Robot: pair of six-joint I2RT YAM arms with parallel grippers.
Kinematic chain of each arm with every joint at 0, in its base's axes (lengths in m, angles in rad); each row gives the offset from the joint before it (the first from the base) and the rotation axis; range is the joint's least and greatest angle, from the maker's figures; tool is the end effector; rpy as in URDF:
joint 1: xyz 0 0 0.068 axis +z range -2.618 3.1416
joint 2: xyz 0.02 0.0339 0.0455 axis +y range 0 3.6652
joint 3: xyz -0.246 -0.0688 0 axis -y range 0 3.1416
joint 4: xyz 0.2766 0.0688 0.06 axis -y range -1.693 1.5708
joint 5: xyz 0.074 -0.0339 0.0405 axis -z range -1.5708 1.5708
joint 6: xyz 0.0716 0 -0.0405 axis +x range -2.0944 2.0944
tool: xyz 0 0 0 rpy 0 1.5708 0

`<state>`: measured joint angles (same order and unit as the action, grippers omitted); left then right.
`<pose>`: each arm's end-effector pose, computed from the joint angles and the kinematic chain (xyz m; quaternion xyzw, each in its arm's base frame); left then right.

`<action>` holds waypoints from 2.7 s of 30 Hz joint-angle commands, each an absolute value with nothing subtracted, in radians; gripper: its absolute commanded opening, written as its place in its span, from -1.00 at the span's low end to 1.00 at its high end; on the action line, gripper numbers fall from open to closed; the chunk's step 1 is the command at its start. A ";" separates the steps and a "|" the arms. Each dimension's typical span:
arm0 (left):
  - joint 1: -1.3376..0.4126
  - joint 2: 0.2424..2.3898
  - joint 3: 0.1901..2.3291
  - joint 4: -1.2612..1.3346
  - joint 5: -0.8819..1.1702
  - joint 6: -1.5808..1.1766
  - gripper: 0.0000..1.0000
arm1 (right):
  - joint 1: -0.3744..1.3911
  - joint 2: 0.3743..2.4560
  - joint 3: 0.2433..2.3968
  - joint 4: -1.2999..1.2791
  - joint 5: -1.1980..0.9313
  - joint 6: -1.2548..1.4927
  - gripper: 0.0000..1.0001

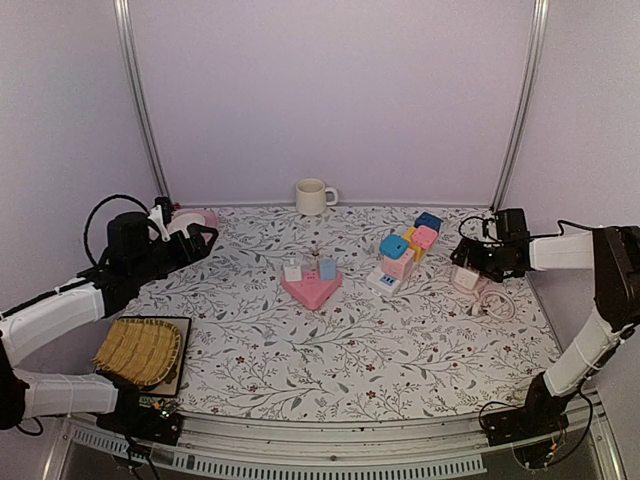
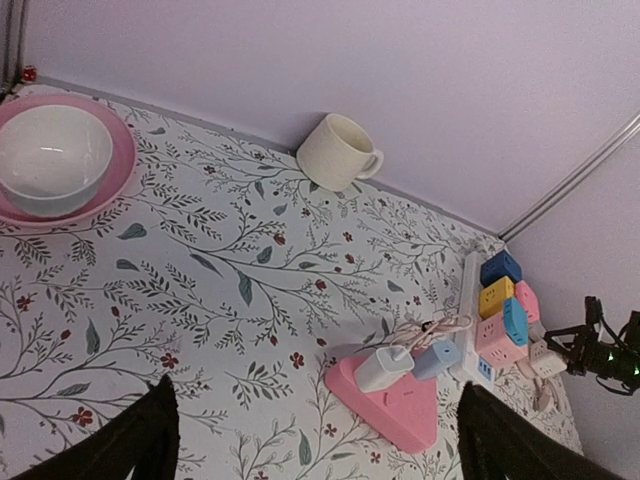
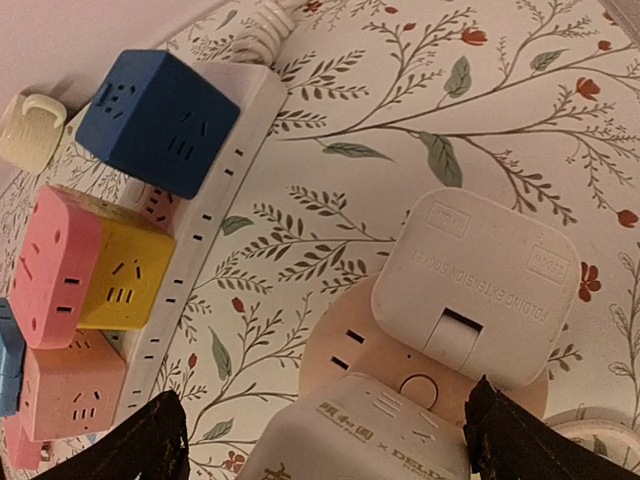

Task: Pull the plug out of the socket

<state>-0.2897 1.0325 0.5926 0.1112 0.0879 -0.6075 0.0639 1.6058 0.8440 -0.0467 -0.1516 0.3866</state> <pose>0.2926 -0.0938 0.2143 -0.1033 0.8063 -0.2843 0.5083 0.3687 0.0344 0.1071 0.1209 0.9181 0.1514 0.3458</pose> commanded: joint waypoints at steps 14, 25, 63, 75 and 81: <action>-0.541 1.164 0.602 0.228 0.008 -0.609 0.83 | 0.627 1.447 0.681 -0.057 -0.022 0.550 1.00; -0.684 1.324 0.663 0.274 -0.013 -0.669 0.80 | 0.946 1.536 0.889 -0.336 0.290 0.551 1.00; -0.824 1.568 0.648 0.491 0.126 -0.854 0.80 | 1.039 1.572 0.953 -0.333 0.160 0.457 -0.20; -0.933 1.537 0.486 0.684 0.115 -1.093 0.74 | 1.106 1.613 1.043 -0.134 0.184 0.550 -0.54; -1.061 1.512 0.435 0.709 0.012 -1.160 0.67 | 1.228 1.627 1.037 -0.114 0.305 0.626 -0.54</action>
<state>-0.9871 1.5501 0.4675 0.6441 0.1001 -1.0924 1.1580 1.6306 1.0088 -0.2085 0.2096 0.5541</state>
